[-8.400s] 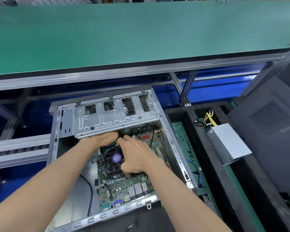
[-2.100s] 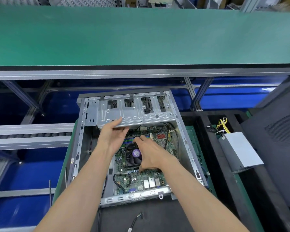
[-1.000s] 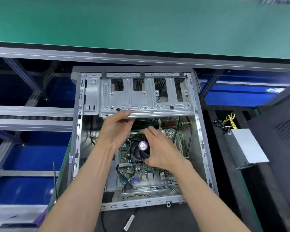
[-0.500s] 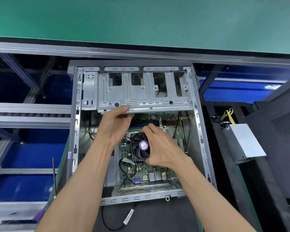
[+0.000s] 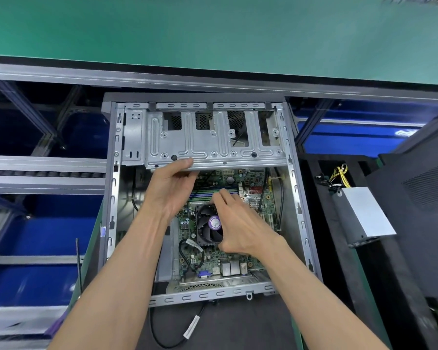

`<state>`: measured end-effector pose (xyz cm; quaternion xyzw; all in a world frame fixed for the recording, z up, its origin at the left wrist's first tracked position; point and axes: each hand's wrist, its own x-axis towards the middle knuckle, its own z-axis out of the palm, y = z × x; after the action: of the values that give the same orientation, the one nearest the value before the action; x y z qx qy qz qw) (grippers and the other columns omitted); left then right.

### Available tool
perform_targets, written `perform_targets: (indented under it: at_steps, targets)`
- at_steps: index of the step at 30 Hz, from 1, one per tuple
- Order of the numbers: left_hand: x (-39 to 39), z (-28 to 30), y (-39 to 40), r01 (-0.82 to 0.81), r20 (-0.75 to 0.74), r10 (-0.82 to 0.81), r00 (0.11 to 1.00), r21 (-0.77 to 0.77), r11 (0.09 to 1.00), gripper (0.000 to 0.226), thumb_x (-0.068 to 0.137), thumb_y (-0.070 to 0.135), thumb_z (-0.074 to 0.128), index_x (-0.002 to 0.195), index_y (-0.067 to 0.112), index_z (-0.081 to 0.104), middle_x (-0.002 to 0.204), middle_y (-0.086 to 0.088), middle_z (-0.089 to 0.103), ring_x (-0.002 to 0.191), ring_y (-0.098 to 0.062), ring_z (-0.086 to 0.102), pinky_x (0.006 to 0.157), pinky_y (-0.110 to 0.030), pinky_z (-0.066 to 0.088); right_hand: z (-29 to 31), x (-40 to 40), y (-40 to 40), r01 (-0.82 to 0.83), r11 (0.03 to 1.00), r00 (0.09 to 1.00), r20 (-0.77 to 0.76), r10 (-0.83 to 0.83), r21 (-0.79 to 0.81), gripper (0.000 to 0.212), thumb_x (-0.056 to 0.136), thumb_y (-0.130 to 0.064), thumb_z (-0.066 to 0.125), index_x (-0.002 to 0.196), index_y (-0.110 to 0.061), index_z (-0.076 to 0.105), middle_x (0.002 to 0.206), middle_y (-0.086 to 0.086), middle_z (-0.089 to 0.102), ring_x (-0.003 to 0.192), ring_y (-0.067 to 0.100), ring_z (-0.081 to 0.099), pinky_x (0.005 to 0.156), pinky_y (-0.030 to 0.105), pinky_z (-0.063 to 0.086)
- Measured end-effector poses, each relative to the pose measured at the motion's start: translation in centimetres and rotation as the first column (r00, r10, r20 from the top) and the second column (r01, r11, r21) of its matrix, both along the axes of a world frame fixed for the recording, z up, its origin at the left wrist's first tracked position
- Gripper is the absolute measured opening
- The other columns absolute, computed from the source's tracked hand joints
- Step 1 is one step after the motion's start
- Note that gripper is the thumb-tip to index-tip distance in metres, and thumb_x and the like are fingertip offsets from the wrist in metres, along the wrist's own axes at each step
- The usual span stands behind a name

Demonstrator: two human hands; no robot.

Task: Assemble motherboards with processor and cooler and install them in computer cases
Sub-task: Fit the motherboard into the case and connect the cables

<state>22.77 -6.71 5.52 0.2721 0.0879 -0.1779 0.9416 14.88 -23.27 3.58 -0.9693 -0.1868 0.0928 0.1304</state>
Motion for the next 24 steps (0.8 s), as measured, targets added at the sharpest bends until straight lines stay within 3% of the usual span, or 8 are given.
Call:
perform_targets:
  at_steps: [5,11,15,24]
  targets:
    - [0.2,0.0,-0.1,-0.013,-0.020,0.014,1.000,0.014,1.000,0.014,0.077,-0.009,0.061,0.089,-0.003,0.064,0.091,-0.013,0.063,0.093,-0.024,0.064,0.106,-0.034,0.049,0.1,0.2,0.0,-0.014,1.000,1.000,-0.011,0.014,0.005,0.068,0.058,-0.004,0.074,0.104,-0.020,0.026,0.103,-0.004,0.024,0.089,0.023,0.038,0.060,0.042,0.049]
    - [0.0,0.0,0.0,-0.002,0.000,0.002,1.000,0.009,1.000,0.017,0.077,-0.009,0.061,0.076,0.000,0.075,0.087,-0.012,0.067,0.088,-0.022,0.068,0.096,-0.029,0.055,-0.2,-0.1,0.0,-0.032,0.999,0.999,0.002,0.032,-0.006,0.067,0.057,-0.002,0.070,0.105,-0.021,0.027,0.101,-0.007,0.019,0.089,0.021,0.036,0.061,0.045,0.050]
    - [0.1,-0.1,0.0,0.012,0.047,-0.012,0.999,0.006,1.000,0.015,0.075,-0.009,0.064,0.075,0.000,0.075,0.084,-0.011,0.069,0.086,-0.022,0.070,0.092,-0.028,0.056,-0.3,-0.2,0.3,-0.026,0.999,1.000,0.008,0.026,-0.021,0.073,0.058,-0.004,0.071,0.096,-0.027,0.013,0.100,-0.007,0.019,0.087,0.023,0.038,0.058,0.043,0.047]
    - [1.4,-0.8,-0.2,0.031,0.007,-0.031,0.999,0.060,0.998,0.012,0.075,-0.010,0.064,0.079,-0.004,0.074,0.091,-0.015,0.068,0.094,-0.027,0.068,0.097,-0.033,0.056,-0.4,0.2,0.5,0.013,0.998,1.000,-0.025,-0.015,-0.059,0.067,0.057,-0.009,0.073,0.097,-0.022,0.021,0.097,-0.001,0.031,0.079,0.023,0.041,0.055,0.038,0.043]
